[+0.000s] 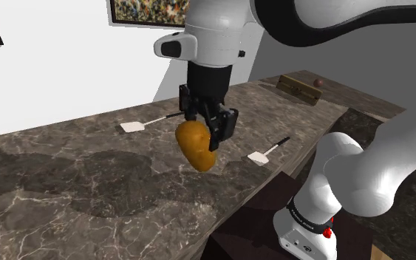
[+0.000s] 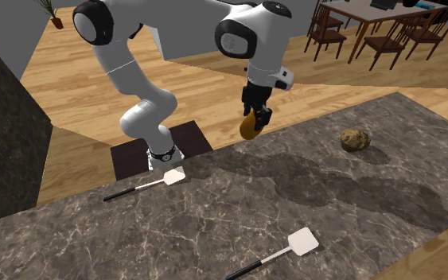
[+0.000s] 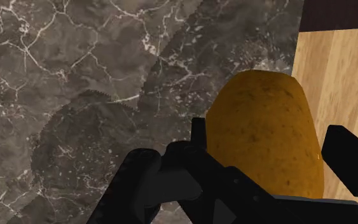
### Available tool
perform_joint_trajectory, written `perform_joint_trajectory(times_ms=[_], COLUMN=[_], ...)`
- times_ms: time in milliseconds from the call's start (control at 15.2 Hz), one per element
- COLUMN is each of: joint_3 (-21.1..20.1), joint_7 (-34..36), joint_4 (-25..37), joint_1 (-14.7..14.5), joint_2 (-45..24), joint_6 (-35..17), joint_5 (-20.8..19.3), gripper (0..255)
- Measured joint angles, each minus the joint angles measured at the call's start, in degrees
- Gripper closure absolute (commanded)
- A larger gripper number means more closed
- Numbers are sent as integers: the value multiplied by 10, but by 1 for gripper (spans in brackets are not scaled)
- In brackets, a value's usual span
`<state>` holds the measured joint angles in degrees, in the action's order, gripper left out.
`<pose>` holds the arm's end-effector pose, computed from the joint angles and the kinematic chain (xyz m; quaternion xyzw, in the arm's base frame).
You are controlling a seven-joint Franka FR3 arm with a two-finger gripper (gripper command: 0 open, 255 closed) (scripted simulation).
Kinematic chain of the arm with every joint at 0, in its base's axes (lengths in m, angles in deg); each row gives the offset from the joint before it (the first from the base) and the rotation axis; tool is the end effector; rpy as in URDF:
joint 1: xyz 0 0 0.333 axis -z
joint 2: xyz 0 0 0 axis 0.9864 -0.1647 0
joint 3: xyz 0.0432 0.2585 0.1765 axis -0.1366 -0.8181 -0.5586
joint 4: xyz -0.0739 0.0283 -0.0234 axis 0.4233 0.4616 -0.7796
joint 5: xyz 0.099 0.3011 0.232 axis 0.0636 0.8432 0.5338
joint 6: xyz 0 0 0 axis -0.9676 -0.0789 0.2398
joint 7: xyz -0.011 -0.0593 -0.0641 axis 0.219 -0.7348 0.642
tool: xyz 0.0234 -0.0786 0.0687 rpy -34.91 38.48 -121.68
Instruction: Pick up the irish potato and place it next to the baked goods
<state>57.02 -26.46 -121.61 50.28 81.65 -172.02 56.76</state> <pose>0.2872 0.3001 0.5461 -0.7378 -0.6742 0.0340 0.0038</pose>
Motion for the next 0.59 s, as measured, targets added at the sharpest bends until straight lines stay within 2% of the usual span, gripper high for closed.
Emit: perform_joint_trajectory(times_ms=[594], joint_3=[-92], joint_7=[131], joint_4=[144], joint_1=[-29], joint_2=[-152], joint_6=[-12], joint_5=[-8], gripper=[255])
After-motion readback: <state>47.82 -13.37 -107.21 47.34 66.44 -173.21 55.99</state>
